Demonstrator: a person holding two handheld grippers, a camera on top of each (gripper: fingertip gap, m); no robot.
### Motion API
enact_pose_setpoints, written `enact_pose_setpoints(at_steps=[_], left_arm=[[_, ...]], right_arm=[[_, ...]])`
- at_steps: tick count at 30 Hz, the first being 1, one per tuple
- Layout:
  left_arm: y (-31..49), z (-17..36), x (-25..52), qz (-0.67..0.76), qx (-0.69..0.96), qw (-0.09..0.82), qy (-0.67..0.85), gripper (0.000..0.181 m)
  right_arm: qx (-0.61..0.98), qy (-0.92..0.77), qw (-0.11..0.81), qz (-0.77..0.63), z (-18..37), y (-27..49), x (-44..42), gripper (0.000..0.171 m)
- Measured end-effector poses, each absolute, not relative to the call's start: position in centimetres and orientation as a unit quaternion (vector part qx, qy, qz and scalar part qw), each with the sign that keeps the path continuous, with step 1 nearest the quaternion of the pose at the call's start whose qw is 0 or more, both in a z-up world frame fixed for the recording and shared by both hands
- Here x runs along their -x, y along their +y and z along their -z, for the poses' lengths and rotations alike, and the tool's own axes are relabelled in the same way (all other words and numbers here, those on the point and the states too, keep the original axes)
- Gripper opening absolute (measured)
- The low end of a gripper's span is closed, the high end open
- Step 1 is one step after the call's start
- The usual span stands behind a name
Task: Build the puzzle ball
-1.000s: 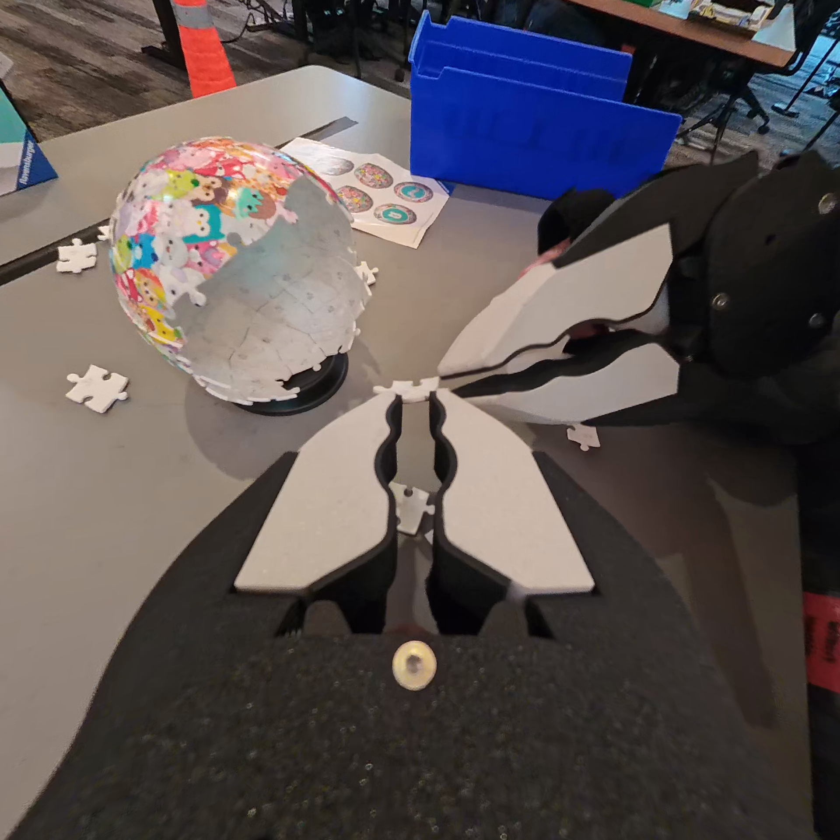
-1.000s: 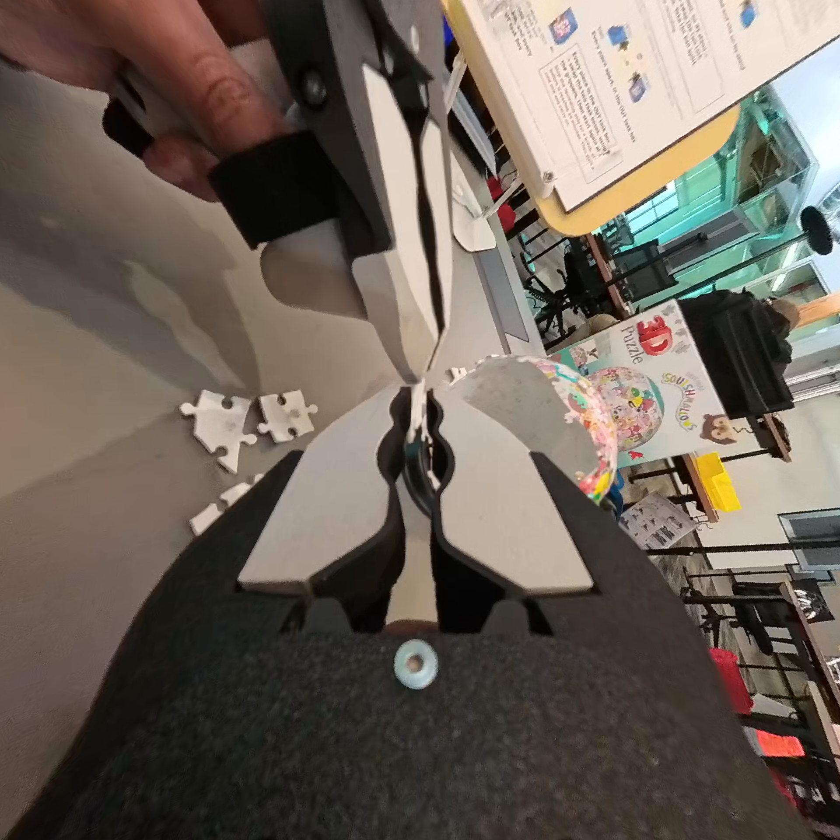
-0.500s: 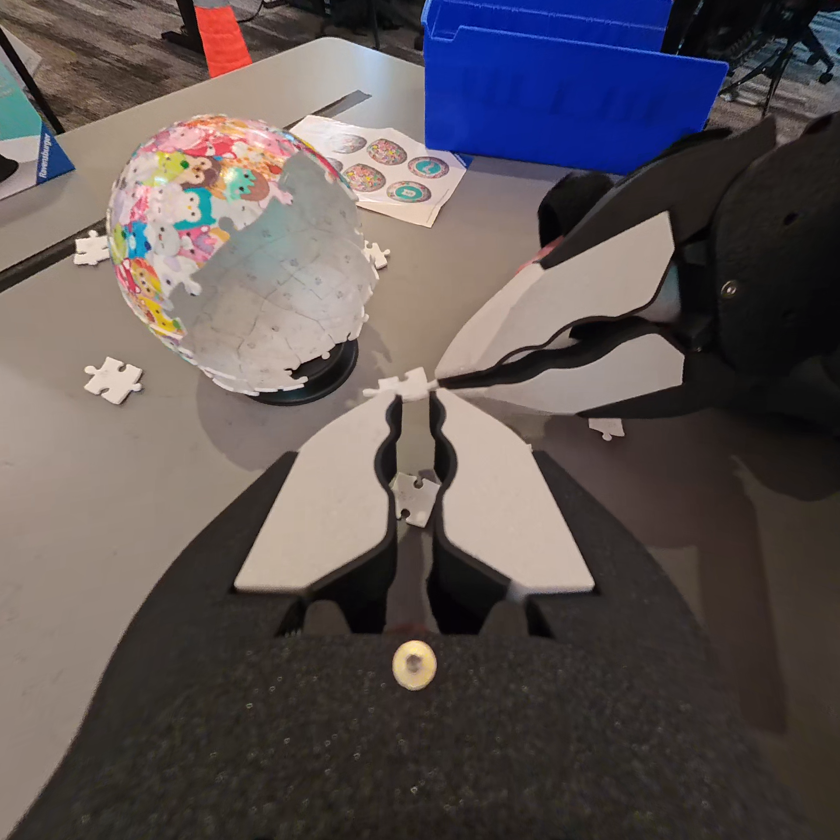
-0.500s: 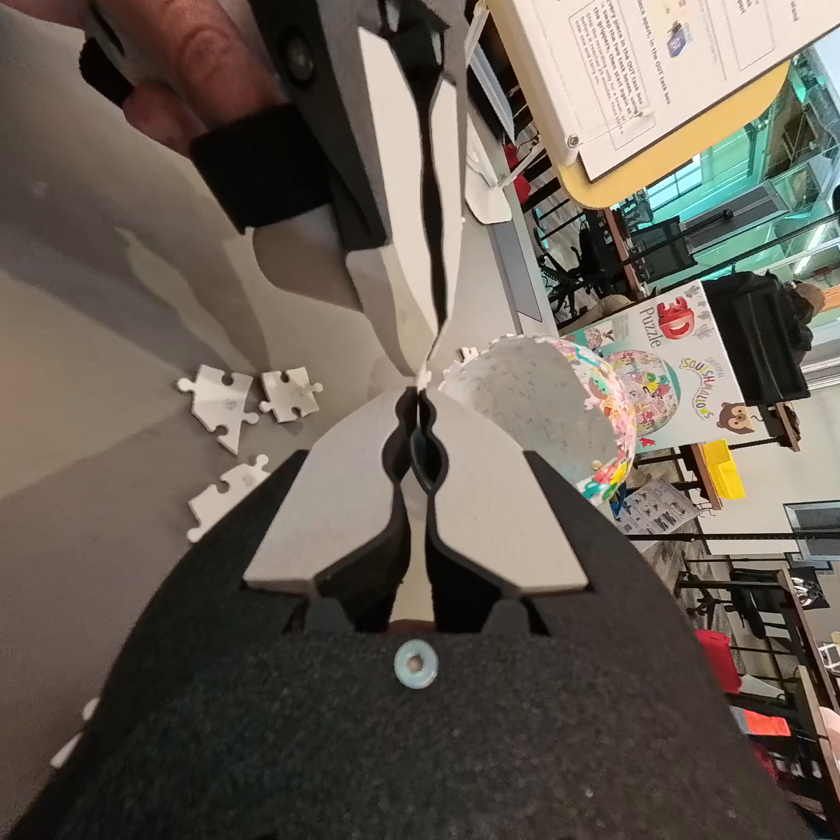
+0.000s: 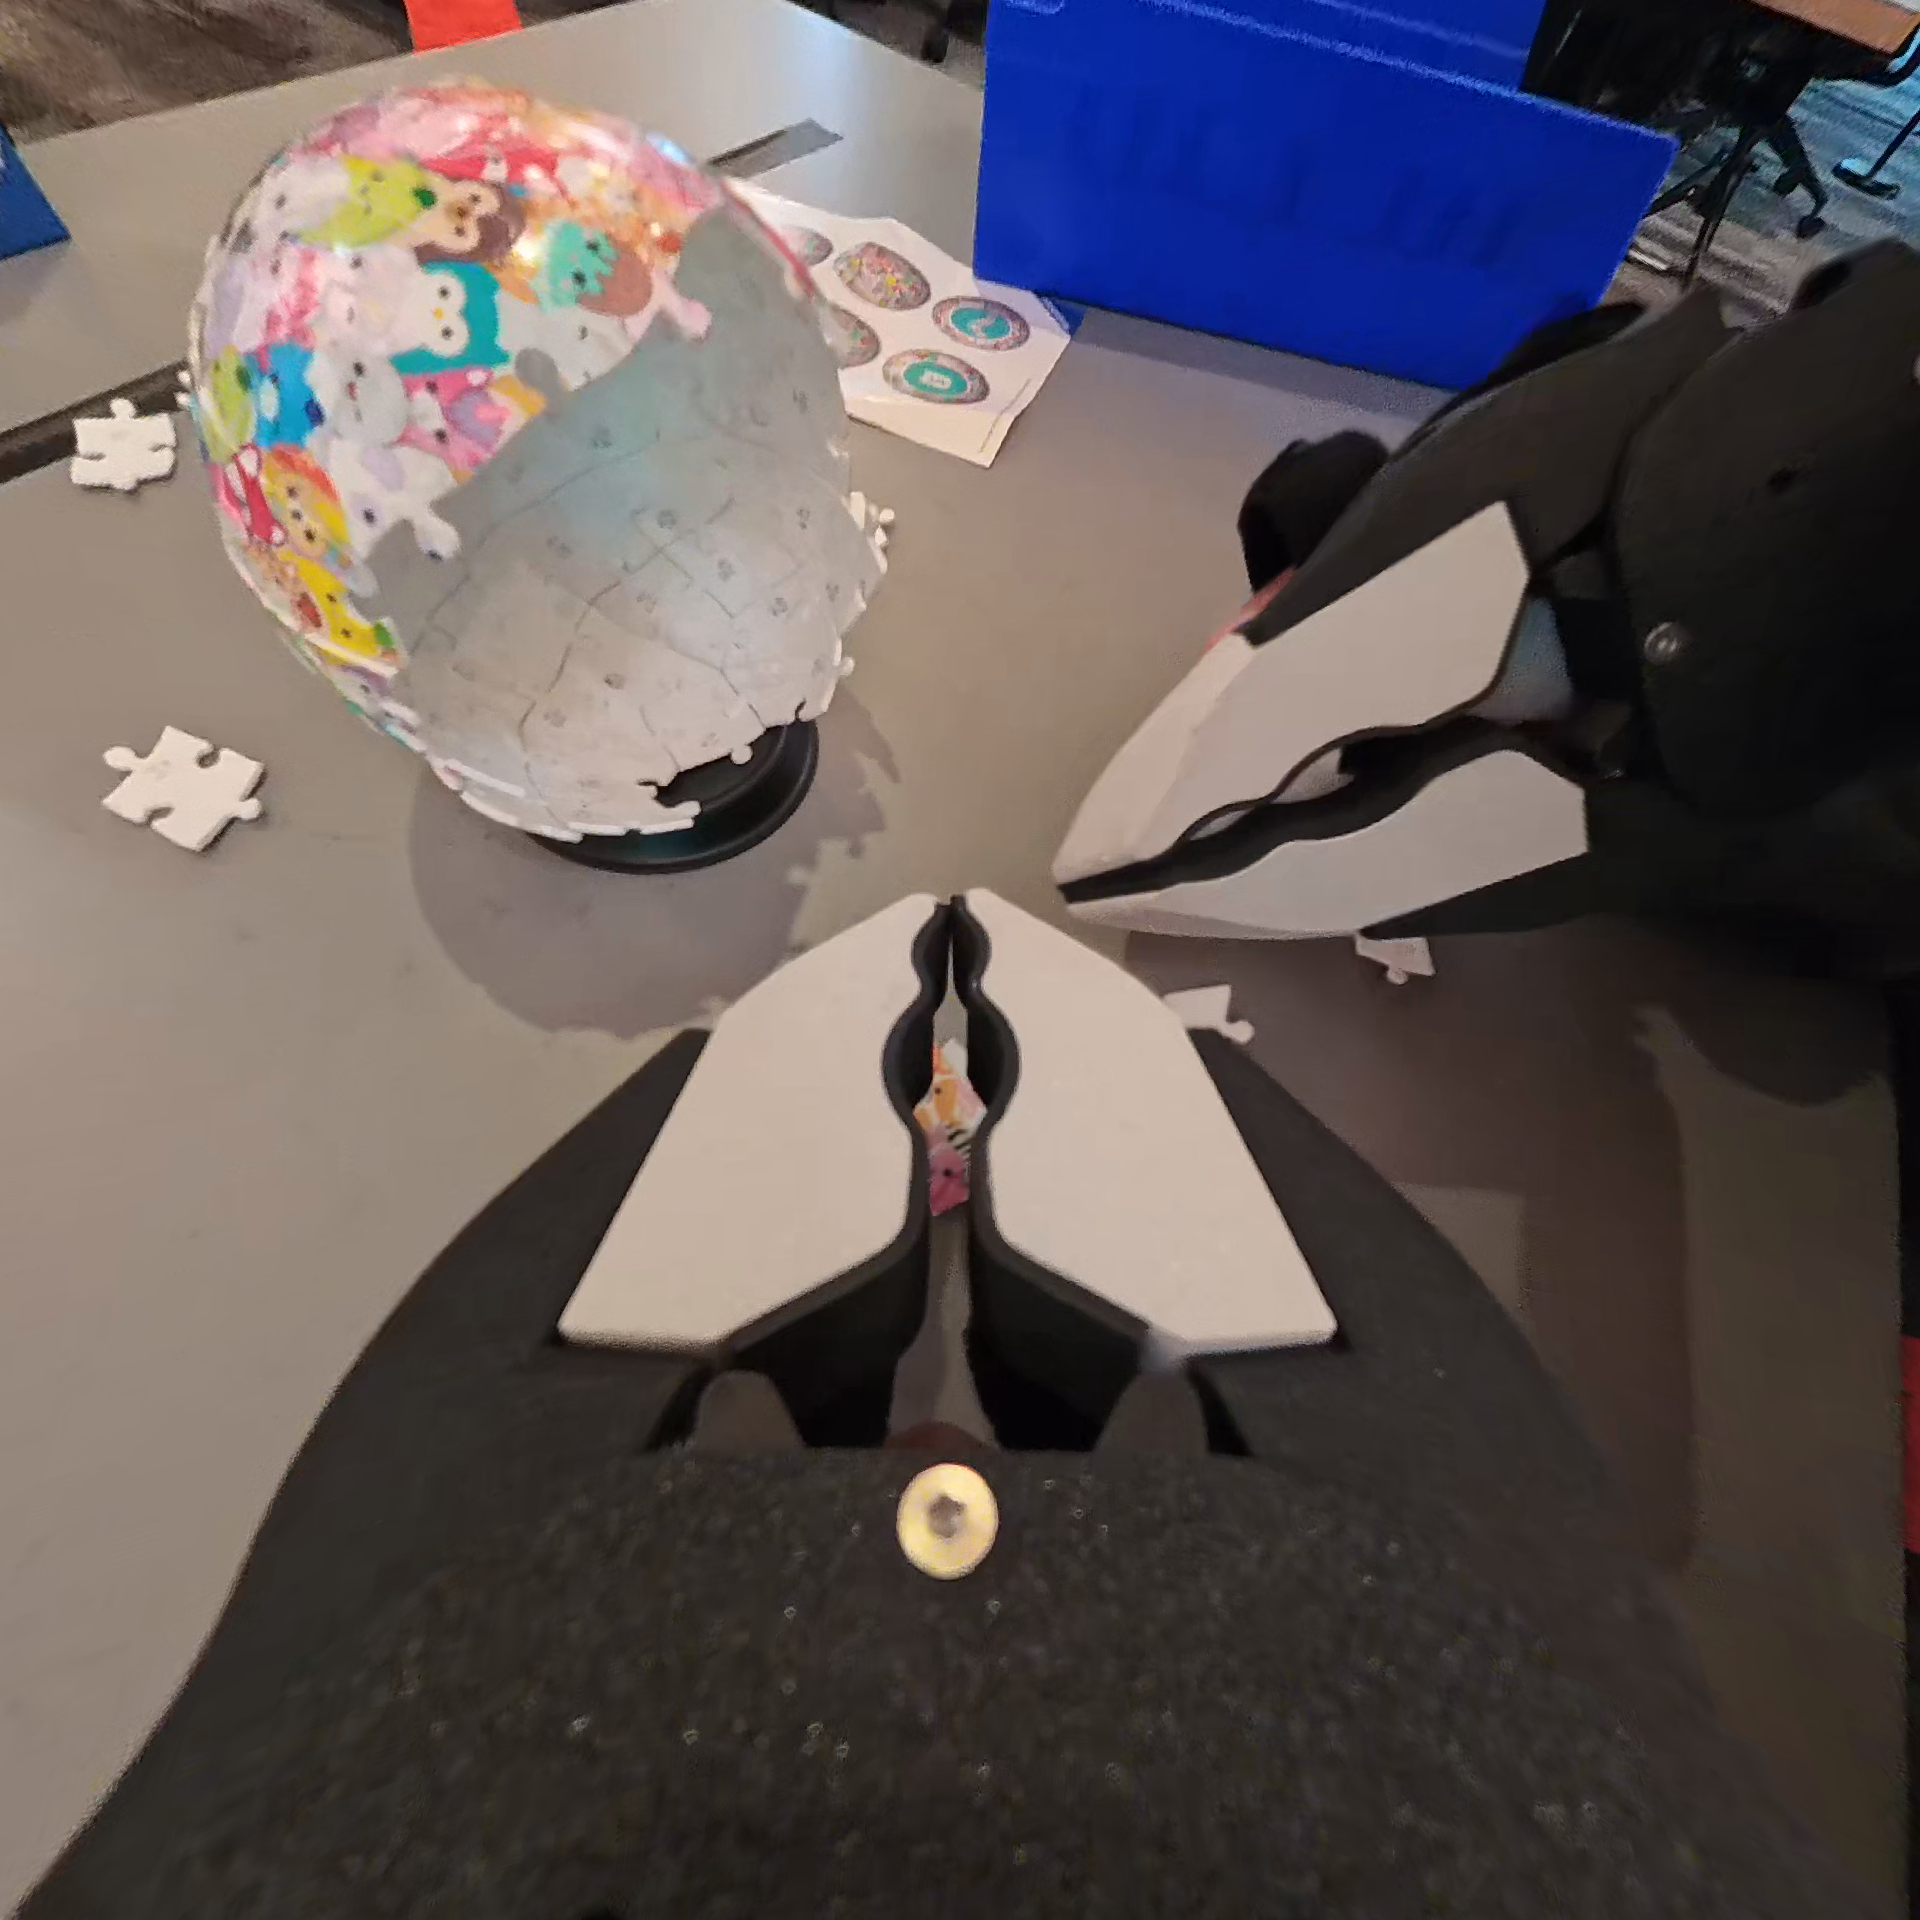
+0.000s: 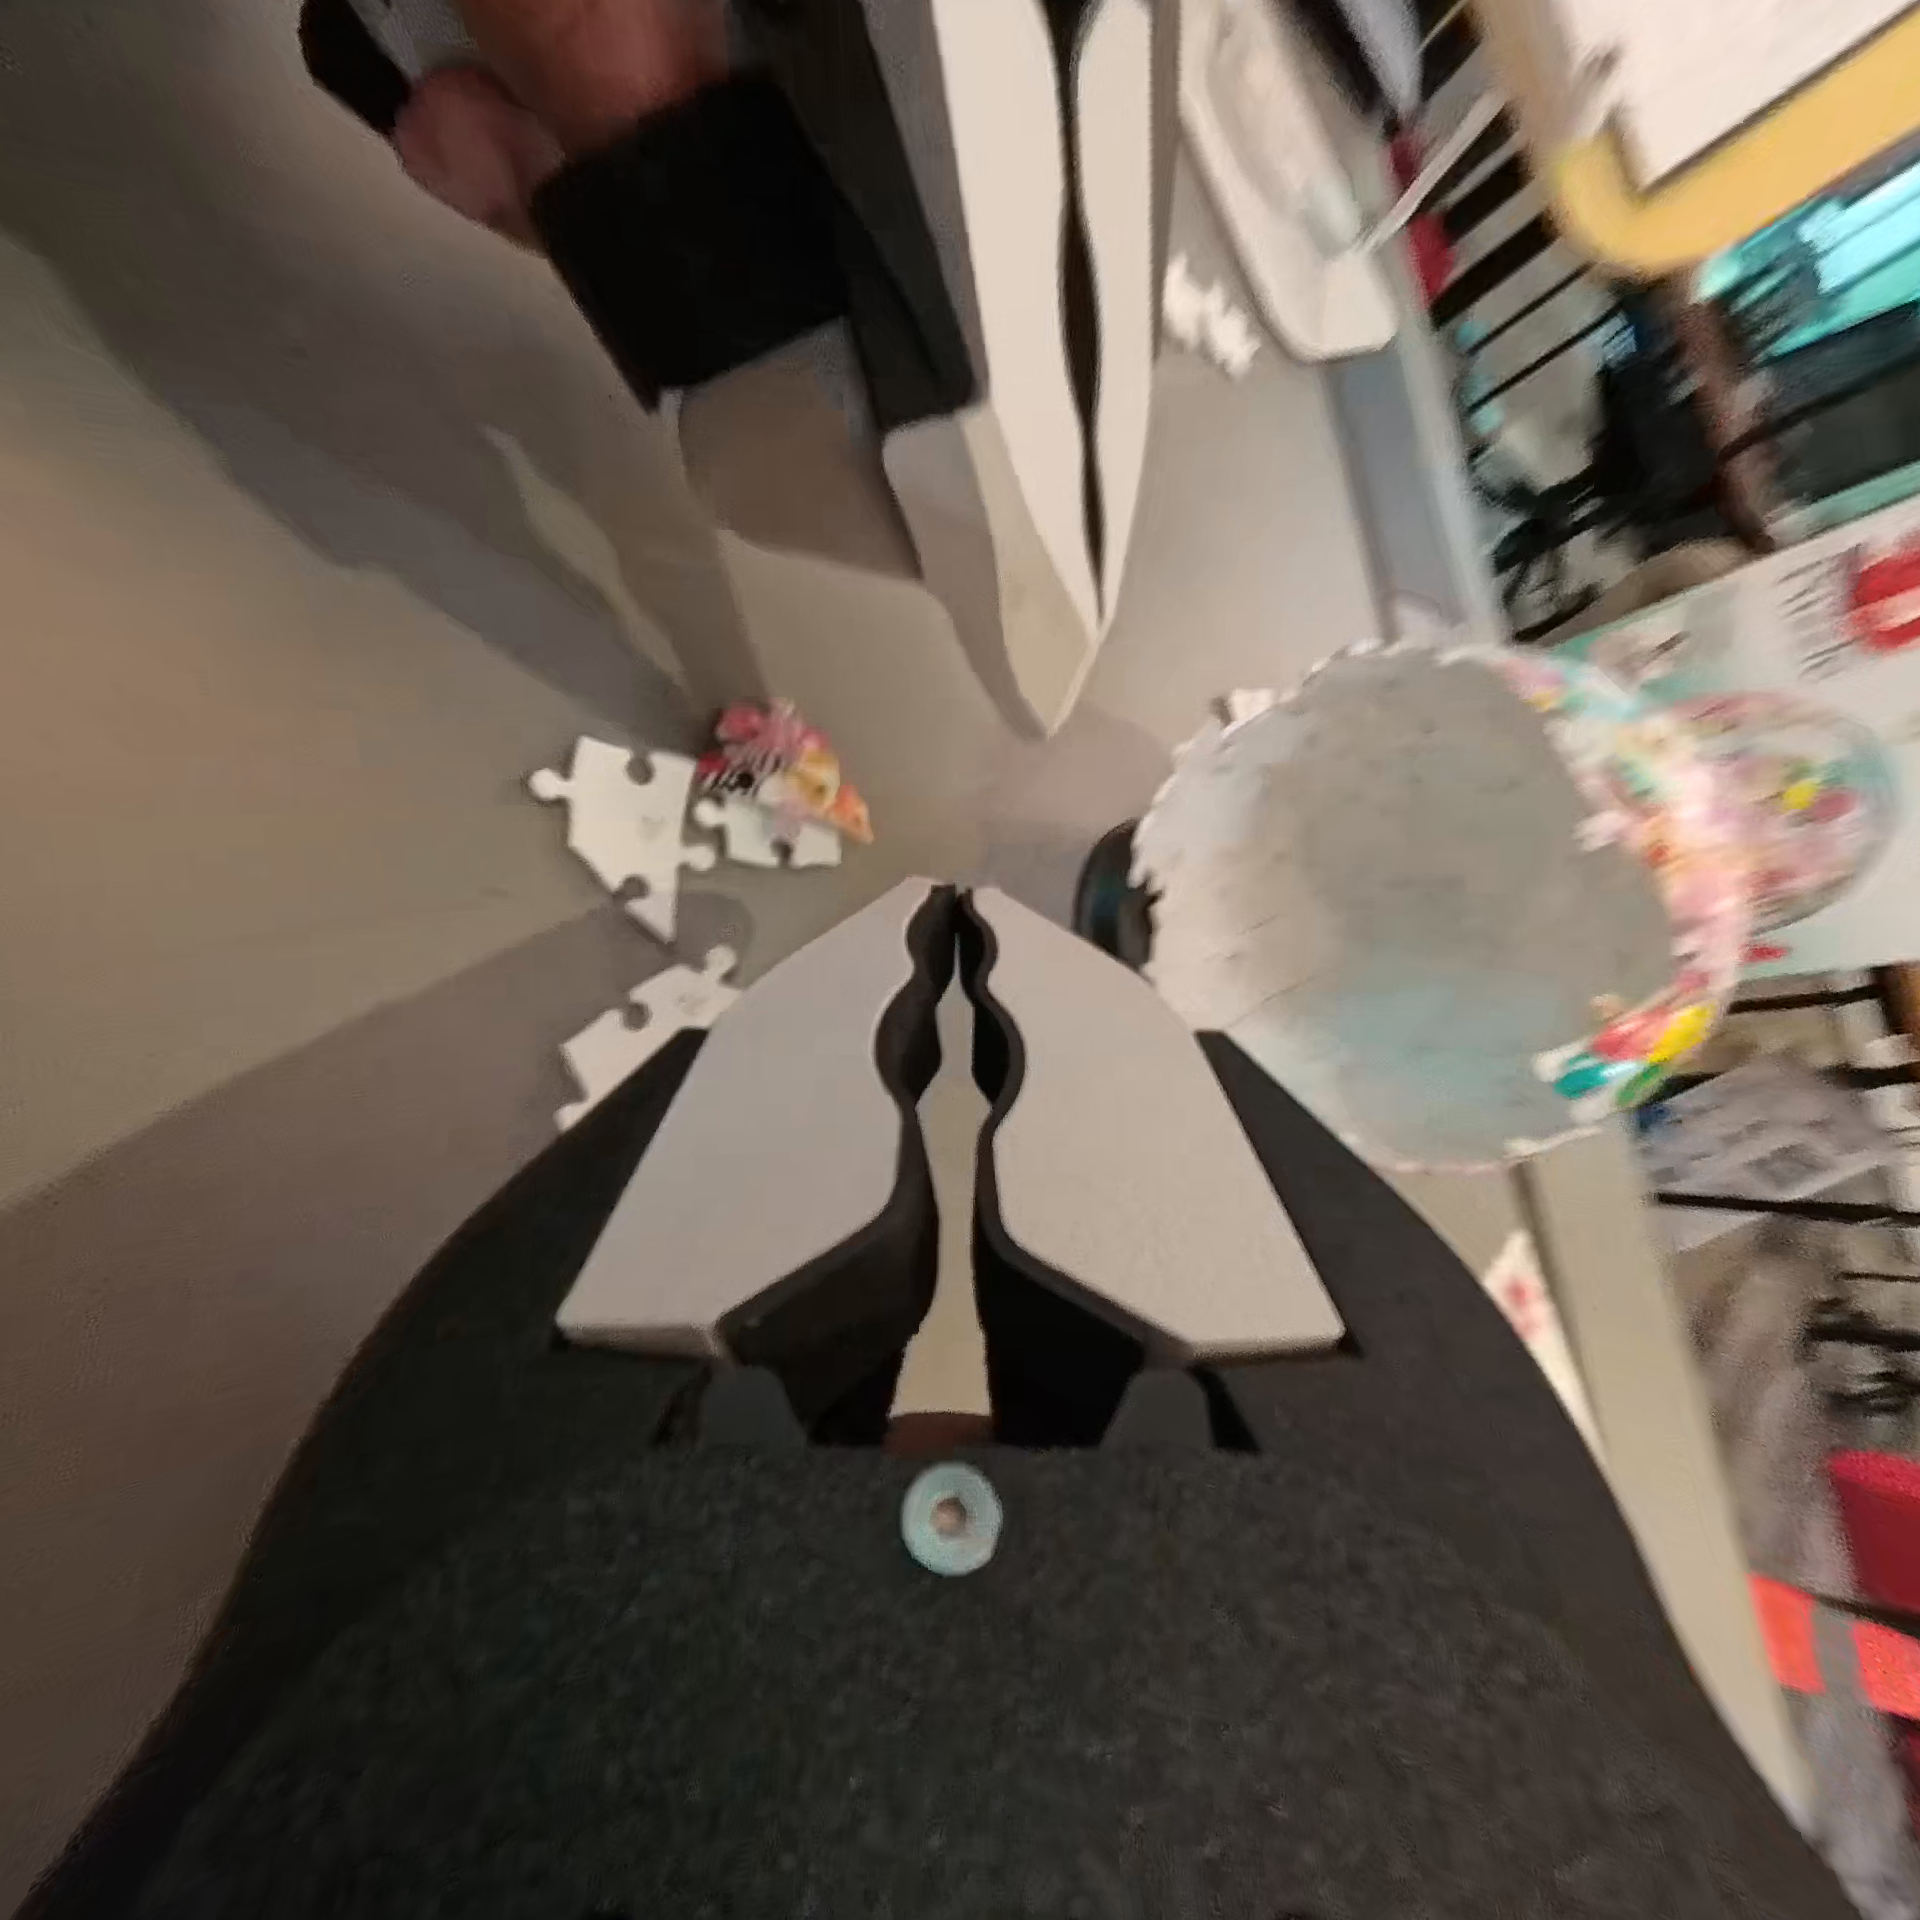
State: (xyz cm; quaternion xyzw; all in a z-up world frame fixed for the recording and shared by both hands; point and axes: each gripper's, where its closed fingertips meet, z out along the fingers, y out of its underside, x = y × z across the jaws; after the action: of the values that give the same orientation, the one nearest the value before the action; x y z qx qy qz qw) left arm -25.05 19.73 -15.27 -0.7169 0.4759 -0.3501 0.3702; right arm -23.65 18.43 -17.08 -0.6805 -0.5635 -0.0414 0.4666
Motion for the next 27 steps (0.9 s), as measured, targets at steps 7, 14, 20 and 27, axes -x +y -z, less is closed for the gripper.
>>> enact_pose_setpoints(at_steps=[7, 14, 20, 27], left_arm=[[18.7, 17.6, 27.3, 0.325, 0.738, 0.274, 0.523, 0.021], [18.3, 21.7, 27.5, 0.231, 0.746, 0.195, 0.594, 0.044], [18.3, 22.0, 27.1, 0.205, 0.753, 0.193, 0.595, 0.026], [19.0, 17.3, 26.1, 0.227, 0.714, 0.324, 0.577, 0.025]], right_arm=[[0.748, -0.507, 0.426, -0.026, 18.3, 17.5, 22.8, 0.02], [0.75, -0.489, 0.444, -0.037, 17.9, 16.8, 21.9, 0.015], [0.748, -0.49, 0.446, -0.038, 18.3, 16.2, 22.0, 0.011], [0.782, -0.377, 0.454, -0.201, 16.2, 16.5, 23.5, 0.008]])
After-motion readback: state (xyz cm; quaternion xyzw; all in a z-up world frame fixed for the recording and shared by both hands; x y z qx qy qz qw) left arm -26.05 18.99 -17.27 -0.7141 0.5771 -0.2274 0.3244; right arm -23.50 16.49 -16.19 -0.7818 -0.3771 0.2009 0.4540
